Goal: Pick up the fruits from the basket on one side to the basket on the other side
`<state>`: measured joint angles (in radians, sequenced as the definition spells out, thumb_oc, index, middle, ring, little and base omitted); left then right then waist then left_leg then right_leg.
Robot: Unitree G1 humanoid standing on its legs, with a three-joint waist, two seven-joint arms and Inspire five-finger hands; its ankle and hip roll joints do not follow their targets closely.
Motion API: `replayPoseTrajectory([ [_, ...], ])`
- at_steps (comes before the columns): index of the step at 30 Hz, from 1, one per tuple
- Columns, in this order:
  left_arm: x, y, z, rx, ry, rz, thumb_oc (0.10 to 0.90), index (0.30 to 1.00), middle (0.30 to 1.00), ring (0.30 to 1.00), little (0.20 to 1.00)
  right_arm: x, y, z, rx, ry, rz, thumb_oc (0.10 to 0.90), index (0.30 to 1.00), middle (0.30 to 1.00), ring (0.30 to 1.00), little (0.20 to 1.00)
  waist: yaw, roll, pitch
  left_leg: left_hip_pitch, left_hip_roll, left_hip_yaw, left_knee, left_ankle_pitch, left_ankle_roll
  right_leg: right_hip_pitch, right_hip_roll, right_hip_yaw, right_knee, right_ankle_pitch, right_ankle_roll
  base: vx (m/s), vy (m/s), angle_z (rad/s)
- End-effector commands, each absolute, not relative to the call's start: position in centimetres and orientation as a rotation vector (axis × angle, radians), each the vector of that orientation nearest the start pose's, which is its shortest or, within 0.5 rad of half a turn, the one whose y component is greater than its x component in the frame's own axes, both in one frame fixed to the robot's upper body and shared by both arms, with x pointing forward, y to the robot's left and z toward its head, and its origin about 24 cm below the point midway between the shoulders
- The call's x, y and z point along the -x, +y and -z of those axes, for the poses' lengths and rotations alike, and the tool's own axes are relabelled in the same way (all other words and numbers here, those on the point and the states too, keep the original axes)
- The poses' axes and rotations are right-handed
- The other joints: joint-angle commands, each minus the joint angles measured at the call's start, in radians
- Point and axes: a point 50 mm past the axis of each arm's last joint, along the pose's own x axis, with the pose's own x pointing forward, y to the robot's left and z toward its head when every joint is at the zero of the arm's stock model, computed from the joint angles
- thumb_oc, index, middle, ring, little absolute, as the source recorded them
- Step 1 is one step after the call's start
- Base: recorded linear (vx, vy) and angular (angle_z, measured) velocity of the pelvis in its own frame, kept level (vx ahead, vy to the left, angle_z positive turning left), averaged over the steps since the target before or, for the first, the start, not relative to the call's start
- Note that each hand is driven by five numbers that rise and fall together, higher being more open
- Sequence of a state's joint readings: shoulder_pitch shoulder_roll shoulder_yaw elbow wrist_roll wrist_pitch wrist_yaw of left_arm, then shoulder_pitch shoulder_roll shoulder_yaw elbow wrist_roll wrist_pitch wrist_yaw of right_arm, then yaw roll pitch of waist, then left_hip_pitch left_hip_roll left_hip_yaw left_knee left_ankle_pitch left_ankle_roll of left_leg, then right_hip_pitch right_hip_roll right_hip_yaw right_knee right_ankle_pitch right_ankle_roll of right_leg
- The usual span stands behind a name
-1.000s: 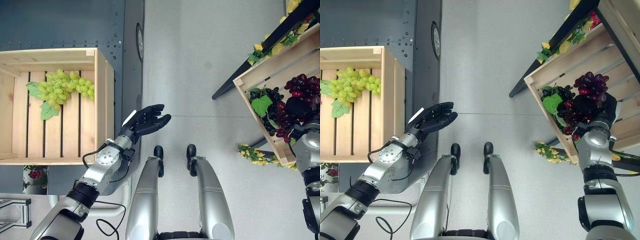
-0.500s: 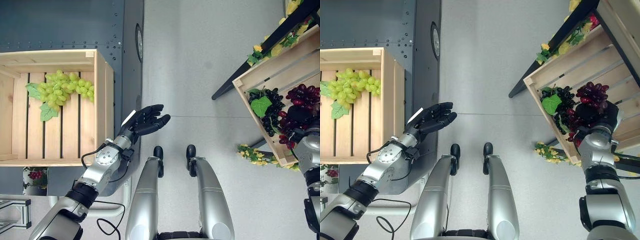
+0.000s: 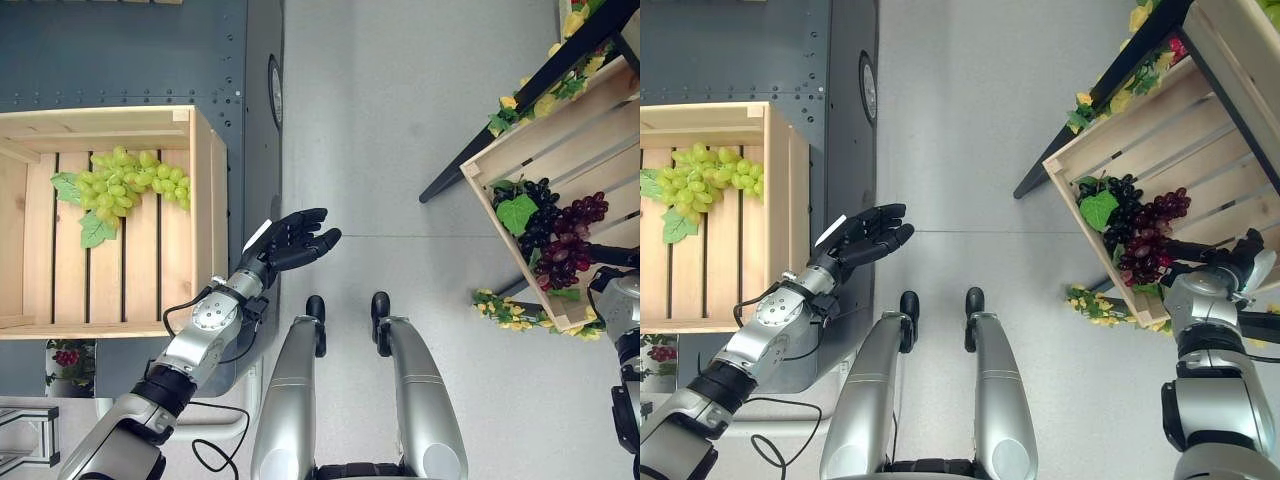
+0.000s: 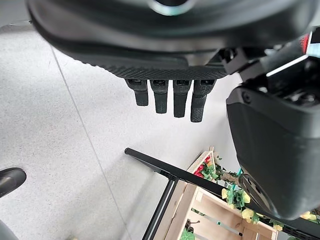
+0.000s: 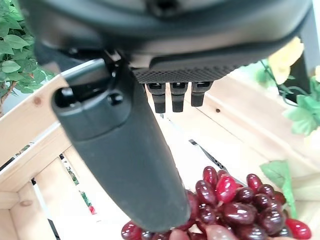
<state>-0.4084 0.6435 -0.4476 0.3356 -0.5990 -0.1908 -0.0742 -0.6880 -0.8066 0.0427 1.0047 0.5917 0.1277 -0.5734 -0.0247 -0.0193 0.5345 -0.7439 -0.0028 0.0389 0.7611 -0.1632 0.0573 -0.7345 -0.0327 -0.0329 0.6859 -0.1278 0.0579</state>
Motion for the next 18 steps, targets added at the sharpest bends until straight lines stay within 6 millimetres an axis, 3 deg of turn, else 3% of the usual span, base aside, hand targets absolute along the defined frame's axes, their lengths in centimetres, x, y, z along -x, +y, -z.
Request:
replayPoseTrajectory([
  [1,-31.3,16.6,-12.7,-0.123,-0.301,0.446,0.800,0.900,0.900,0.900,0.900,-28.8,-43.4,-17.8,0.221,0.064,1.183,0.800,0.900,0.900,0.900,0.900,0.018,0.005,-0.014,0.149,-0.045,0.071,-0.062,-0.126,0.012,0.117,0.041,-0.049,0.014,-0.040,-0.064,0.00,0.000,0.00],
  [6,-31.4,16.3,-12.7,-0.118,-0.308,0.441,0.800,0.900,0.900,0.900,0.900,-30.3,-41.6,-17.4,0.186,0.012,1.032,0.800,0.900,0.900,0.900,0.900,0.015,-0.002,-0.014,0.169,-0.046,0.071,-0.075,-0.124,0.010,0.135,0.042,-0.052,0.007,-0.046,-0.070,0.00,0.000,0.00],
  [12,-31.6,15.8,-13.0,-0.188,-0.347,0.419,0.800,0.900,0.900,0.900,0.900,-31.4,-39.0,-15.0,0.172,0.026,0.871,0.800,0.900,0.900,0.900,0.900,0.011,-0.012,-0.014,0.201,-0.047,0.060,-0.102,-0.114,0.009,0.165,0.039,-0.053,-0.009,-0.046,-0.067,0.02,0.004,0.00],
  [17,-32.0,16.1,-13.5,-0.213,-0.375,0.384,0.800,0.900,0.900,0.900,0.900,-32.8,-35.5,-15.0,0.134,-0.096,0.740,0.800,0.900,0.900,0.900,0.900,0.004,-0.013,-0.014,0.231,-0.050,0.057,-0.146,-0.096,0.010,0.189,0.040,-0.049,-0.034,-0.044,-0.064,0.01,0.001,0.01],
  [18,-32.1,16.1,-13.8,-0.221,-0.398,0.361,0.800,0.900,0.900,0.900,0.900,-33.1,-33.9,-15.0,0.159,-0.152,0.714,0.800,0.900,0.900,0.900,0.900,0.000,-0.010,-0.014,0.244,-0.053,0.057,-0.167,-0.088,0.010,0.198,0.043,-0.044,-0.047,-0.044,-0.062,0.02,0.040,0.00],
])
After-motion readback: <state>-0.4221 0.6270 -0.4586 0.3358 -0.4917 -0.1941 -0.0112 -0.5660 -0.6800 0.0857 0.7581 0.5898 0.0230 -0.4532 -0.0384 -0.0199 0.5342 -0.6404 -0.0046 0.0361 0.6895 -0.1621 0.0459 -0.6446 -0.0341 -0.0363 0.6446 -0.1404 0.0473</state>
